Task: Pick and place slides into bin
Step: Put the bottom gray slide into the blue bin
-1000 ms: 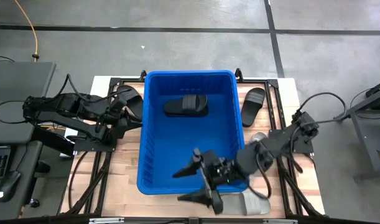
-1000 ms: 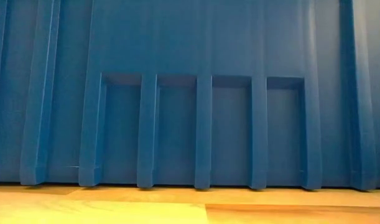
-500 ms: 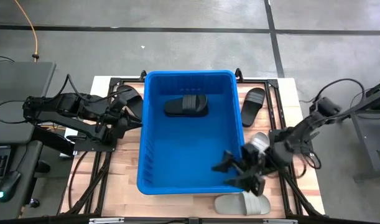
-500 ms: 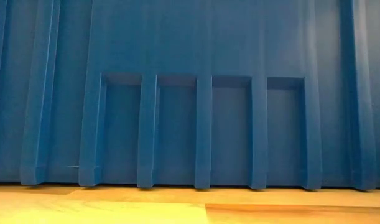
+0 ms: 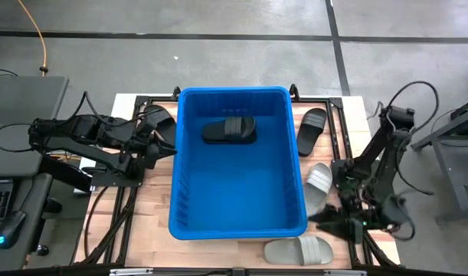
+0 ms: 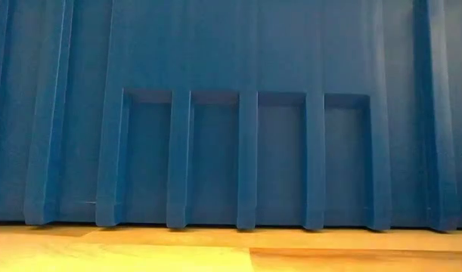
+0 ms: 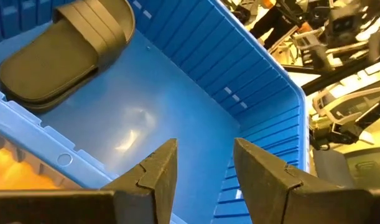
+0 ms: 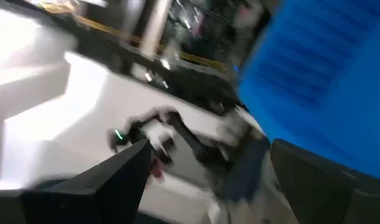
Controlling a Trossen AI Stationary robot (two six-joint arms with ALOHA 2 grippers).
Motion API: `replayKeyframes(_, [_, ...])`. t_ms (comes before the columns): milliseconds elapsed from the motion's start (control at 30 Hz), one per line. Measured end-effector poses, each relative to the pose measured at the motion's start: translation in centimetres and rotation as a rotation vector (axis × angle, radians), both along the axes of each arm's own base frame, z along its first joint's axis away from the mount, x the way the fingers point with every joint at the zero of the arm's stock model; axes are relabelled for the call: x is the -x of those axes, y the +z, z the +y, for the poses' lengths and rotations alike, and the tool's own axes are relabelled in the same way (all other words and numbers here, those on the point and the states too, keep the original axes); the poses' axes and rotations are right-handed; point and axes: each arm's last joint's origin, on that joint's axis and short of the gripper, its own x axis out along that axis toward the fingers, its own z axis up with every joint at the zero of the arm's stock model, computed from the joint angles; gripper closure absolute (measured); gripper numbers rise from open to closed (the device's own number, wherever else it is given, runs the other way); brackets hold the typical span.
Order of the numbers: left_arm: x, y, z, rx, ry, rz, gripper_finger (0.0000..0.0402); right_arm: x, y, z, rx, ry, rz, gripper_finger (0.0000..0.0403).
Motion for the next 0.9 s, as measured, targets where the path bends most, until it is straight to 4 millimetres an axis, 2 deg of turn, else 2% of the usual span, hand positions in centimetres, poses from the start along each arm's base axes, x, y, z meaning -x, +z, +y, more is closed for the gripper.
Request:
replayKeyframes(100, [-0.2,-0.1,0.0,-0.002,-0.001,0.008,0.0254,2.4,-1.4,0.5,-0.124,0.049,0.065,0.0084])
replayKeyframes(167, [-0.3,-0.1,0.0,-0.006,0.004,0.014,0.0254,3.7,-3.4,0.6,-0.206,0.034,0.113,0.0084])
replayKeyframes(333, [-0.7,-0.3,0.0,-0.008,0.009,0.027,0.0254,5.2,-6.0,0.7,-0.428,0.040,0.193,0.0084])
replayKeyframes(467, [-1.1,-0.4,0.0,-0.011,0.014,0.039,0.0254,5.3,-8.1,0.0,-0.464,0.079,0.345,0.0084])
replayKeyframes(600, [-1.7,-0.8,0.0,-0.021,0.027,0.066,0.0254,4.8,-9.6,-0.5,-0.397,0.133,0.538,0.0084])
replayKeyframes(767, [-2.3,-1.1,0.0,0.001,0.032,0.087,0.0254,3.4,-9.7,-1.1,-0.359,0.047,0.490,0.0084])
replayKeyframes(900, [-2.6,-1.2,-0.1,0.001,0.031,0.100,0.0254,2.9,-9.9,-1.1,-0.283,0.075,0.534,0.0084])
